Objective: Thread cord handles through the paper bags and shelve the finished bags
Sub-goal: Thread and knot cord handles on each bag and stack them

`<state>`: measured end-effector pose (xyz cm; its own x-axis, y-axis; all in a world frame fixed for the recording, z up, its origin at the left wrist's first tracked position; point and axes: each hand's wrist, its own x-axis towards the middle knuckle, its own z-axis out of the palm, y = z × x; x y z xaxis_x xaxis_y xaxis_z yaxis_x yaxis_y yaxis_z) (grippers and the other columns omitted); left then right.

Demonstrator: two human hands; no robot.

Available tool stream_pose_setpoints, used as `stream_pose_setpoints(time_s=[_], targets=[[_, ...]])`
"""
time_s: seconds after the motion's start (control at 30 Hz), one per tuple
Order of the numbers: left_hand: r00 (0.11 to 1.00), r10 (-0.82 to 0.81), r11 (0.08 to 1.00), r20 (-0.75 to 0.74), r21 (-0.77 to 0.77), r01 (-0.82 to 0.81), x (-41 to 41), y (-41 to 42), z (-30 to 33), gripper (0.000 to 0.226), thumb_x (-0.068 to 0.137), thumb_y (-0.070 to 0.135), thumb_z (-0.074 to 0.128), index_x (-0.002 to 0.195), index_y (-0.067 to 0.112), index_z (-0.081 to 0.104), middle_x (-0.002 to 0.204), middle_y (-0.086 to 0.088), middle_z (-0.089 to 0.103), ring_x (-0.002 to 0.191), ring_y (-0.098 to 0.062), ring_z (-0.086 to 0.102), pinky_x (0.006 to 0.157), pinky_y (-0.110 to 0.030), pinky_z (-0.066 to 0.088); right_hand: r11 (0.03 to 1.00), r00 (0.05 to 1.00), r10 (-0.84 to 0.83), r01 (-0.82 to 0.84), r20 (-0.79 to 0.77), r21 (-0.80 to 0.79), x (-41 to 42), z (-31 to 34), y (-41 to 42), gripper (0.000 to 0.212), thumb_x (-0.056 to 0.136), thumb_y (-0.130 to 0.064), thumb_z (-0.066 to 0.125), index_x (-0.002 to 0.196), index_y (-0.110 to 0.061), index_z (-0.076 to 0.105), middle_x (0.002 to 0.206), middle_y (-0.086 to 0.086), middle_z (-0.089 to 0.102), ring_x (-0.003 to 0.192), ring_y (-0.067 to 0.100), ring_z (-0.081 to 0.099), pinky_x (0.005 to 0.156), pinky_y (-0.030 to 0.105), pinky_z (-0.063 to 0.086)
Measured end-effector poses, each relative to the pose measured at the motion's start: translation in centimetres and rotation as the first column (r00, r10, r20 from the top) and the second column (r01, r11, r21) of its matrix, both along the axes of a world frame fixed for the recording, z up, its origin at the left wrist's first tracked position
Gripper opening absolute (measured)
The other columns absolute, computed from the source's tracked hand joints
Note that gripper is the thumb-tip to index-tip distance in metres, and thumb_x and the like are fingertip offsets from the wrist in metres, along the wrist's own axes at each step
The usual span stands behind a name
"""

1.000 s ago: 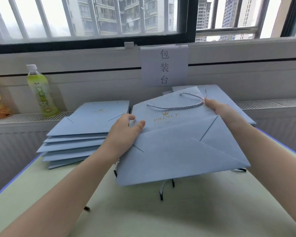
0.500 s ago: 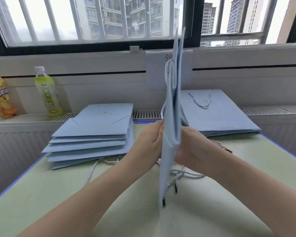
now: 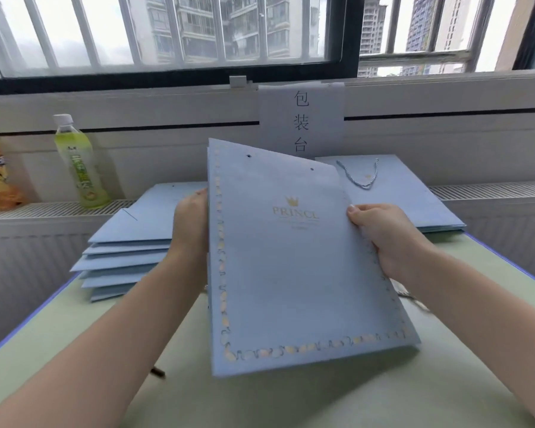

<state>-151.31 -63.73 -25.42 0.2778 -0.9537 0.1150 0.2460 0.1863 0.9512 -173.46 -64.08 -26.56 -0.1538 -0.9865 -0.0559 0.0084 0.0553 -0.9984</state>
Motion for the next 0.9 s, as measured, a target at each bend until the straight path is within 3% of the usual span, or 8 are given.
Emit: stream_pose_setpoints(time_s=[0.1,0.2,0.33,0.4,0.47,0.63,0.77,0.9], targets=[[0.978,-0.127,0.991,-0.166,0.015,0.131,0.6,0.0,0.8,0.04,0.1,0.045,0.035,0.096,0.013,0.059,0.068,-0.005,0.069,0.057,-0.022,0.066,0.051,-0.028,0.051,0.996,0.977,0.052,-0.065,-0.205,-0.059,-0.6,0.3,-0.4,0.021,0.093,-0.015,0.053,0.098,0.002,0.062,0.086,0.014,0.066,0.068,0.025,0.058,0.066,0.034,0.049],[0.985,-0.138,0.99,0.102,0.047,0.134,1.1,-0.4,0.6,0.029,0.098,0.031,0.049,0.107,0.006,0.061,0.092,-0.011,0.073,0.065,-0.019,0.071,0.048,-0.029,0.053,0.99,0.883,0.056,-0.108,-0.467,-0.086,-1.2,0.7,-0.3,0.013,0.094,-0.015,0.05,0.085,-0.012,0.06,0.074,0.006,0.061,0.06,0.02,0.057,0.058,0.027,0.049],[0.975,-0.084,0.993,0.205,0.103,0.064,1.4,-0.8,0.3,0.009,0.094,0.008,0.054,0.096,0.001,0.06,0.084,-0.012,0.069,0.055,-0.017,0.068,0.044,-0.03,0.053,0.991,0.358,0.004,-0.127,-0.934,-0.045,-2.5,0.2,-0.9,0.017,0.089,-0.02,0.049,0.076,-0.028,0.056,0.089,0.001,0.064,0.083,0.027,0.059,0.073,0.032,0.05],[0.971,-0.065,0.99,0.23,0.135,0.034,1.7,-1.1,0.2,0.008,0.094,0.007,0.055,0.089,0.005,0.06,0.081,-0.011,0.068,0.058,-0.02,0.067,0.05,-0.033,0.056,0.979,0.214,0.144,-0.174,-0.966,0.107,-2.5,-0.1,-0.6,0.006,0.088,-0.021,0.051,0.089,-0.019,0.057,0.095,0.003,0.061,0.086,0.026,0.054,0.066,0.028,0.043],[0.968,-0.047,0.988,0.245,0.152,0.01,2.0,-1.5,0.0,0.007,0.093,0.007,0.055,0.089,0.006,0.061,0.083,-0.012,0.068,0.065,-0.024,0.065,0.057,-0.036,0.057,0.951,0.143,0.25,-0.223,-0.958,0.215,-2.1,-0.4,-0.4,0.018,0.089,-0.023,0.054,0.102,-0.01,0.056,0.101,0.006,0.06,0.09,0.027,0.055,0.067,0.03,0.041],[0.967,-0.025,0.985,0.252,0.17,-0.019,2.2,-1.7,-0.1,0.009,0.092,0.006,0.057,0.1,0.003,0.061,0.084,-0.012,0.068,0.066,-0.025,0.065,0.057,-0.035,0.055,0.943,0.109,0.26,-0.244,-0.959,0.228,-1.7,-0.5,-0.4,0.018,0.088,-0.013,0.052,0.1,0.0,0.057,0.104,0.014,0.062,0.081,0.024,0.05,0.064,0.028,0.037],[0.97,-0.01,0.981,0.243,0.188,-0.037,2.3,-1.7,-0.3,0.035,0.092,0.007,0.057,0.125,-0.002,0.052,0.101,-0.018,0.067,0.074,-0.028,0.066,0.062,-0.038,0.056,0.954,0.132,0.247,-0.204,-0.96,0.218,-1.4,-0.4,-0.4,0.01,0.088,-0.011,0.048,0.081,-0.005,0.051,0.081,0.01,0.056,0.069,0.022,0.042,0.055,0.027,0.033],[0.973,0.001,0.977,0.231,0.209,-0.051,2.2,-1.6,-0.2,0.026,0.092,0.005,0.056,0.116,-0.004,0.053,0.101,-0.021,0.063,0.071,-0.028,0.062,0.06,-0.036,0.052,0.991,0.45,-0.03,-0.104,-0.893,-0.086,-1.7,-0.2,-1.1,0.032,0.091,-0.007,0.039,0.116,0.005,0.056,0.11,0.019,0.063,0.083,0.031,0.057,0.069,0.025,0.045]])
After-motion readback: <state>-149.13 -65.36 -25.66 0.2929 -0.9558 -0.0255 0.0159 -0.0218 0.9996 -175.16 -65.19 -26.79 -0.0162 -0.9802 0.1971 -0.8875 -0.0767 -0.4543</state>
